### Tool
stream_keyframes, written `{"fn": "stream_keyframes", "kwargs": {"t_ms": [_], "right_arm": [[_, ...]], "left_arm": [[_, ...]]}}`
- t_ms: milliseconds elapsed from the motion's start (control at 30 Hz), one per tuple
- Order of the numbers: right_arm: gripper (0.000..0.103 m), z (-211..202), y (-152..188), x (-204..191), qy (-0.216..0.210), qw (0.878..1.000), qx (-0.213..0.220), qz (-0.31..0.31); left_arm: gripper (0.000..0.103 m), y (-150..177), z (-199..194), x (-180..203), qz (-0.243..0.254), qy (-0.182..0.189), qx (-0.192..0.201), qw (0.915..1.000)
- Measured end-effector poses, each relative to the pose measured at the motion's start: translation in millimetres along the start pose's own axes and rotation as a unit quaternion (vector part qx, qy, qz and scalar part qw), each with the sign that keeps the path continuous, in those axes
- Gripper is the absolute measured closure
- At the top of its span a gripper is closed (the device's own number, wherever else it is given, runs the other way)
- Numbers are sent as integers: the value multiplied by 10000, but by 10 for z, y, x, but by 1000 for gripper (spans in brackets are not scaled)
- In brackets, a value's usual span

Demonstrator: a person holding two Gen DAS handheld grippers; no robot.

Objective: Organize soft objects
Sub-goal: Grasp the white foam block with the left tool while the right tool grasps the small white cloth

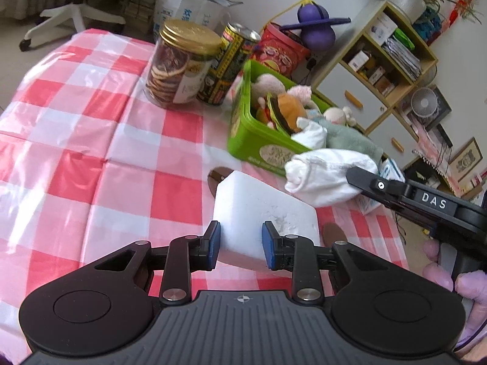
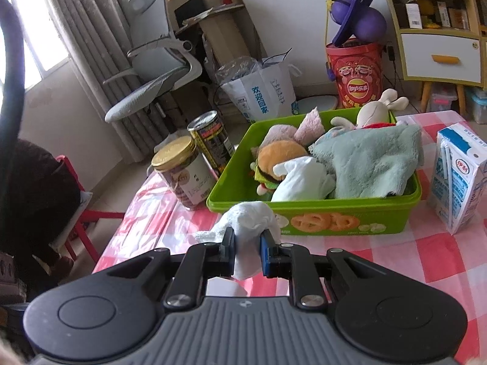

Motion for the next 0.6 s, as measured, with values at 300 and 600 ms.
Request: {"fn": "stream_keyframes", "kwargs": {"t_ms": [300, 600], "right_arm": [[98, -82, -102, 112, -6, 9995, 167, 281], [98, -130, -191, 234, -39, 9982, 302, 521]], "left_arm": [[74, -89, -49, 23, -48, -34, 194, 9998], [74, -130, -9, 38, -54, -131, 268, 9995]]}}
Point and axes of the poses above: each gripper's, at about its wrist camera, not at the fingertips, and z roughly the way its jaws point, x to its right, y to its underside, the point moved 4 cm from there along z, roughly the way its jaws point, and after that the axes turned 12 degrees about y, right-handed, at the moved point
